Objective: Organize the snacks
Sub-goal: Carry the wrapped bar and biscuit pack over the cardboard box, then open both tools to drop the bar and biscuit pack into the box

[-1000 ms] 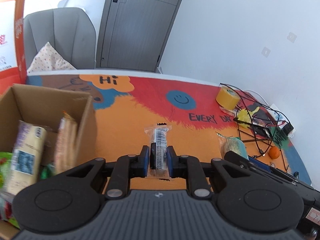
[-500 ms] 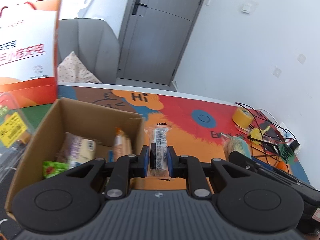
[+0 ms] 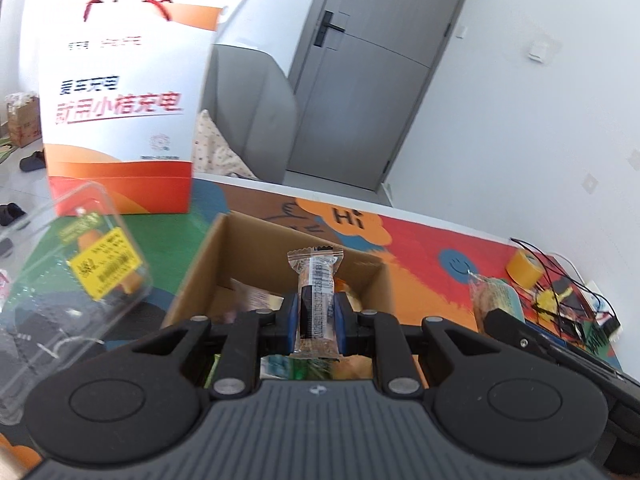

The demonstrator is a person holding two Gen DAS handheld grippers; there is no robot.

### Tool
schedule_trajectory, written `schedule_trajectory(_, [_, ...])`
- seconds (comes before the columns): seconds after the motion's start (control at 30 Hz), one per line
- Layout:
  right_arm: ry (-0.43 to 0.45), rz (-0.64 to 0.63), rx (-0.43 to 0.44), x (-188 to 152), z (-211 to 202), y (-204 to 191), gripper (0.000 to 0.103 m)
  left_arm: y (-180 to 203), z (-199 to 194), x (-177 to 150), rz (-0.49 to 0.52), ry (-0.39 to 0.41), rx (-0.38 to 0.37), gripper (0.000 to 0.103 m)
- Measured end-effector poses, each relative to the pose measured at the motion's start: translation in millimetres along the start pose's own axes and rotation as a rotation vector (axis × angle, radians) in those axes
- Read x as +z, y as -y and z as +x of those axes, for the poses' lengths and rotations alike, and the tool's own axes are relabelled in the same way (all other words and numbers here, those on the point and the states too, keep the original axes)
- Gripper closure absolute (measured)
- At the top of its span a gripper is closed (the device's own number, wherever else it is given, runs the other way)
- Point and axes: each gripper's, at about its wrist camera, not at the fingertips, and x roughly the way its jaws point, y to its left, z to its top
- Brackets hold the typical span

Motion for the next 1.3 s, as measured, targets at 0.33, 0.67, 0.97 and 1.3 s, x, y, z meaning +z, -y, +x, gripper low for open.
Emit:
schedule_trajectory(0.33, [-0.009, -0.035, 0.029, 7.9, 16.2, -27.8, 0.055, -28.0, 6.2, 12.0, -0.04, -0.003, 0.015, 0.085])
schedule_trajectory(0.67, [-0.036, -0.07, 0.045, 12.5, 33.5, -51.6, 0.055, -46.1, 15.3, 21.2, -0.06, -0.015, 0.016, 0.076])
schedule_trajectory(0.97, [-0.067, -0.089, 0.044, 9.5, 53.4, -74.6, 0.055, -66.0, 0.3, 21.9, -0.083, 0.001, 0.02, 0.073])
schedule_trajectory(1.3, [-0.056, -0.09, 0.035, 8.9, 52.2, -86.9, 0.038, -76.7, -6.4, 18.9, -0.096, 0.004, 0.019, 0.049])
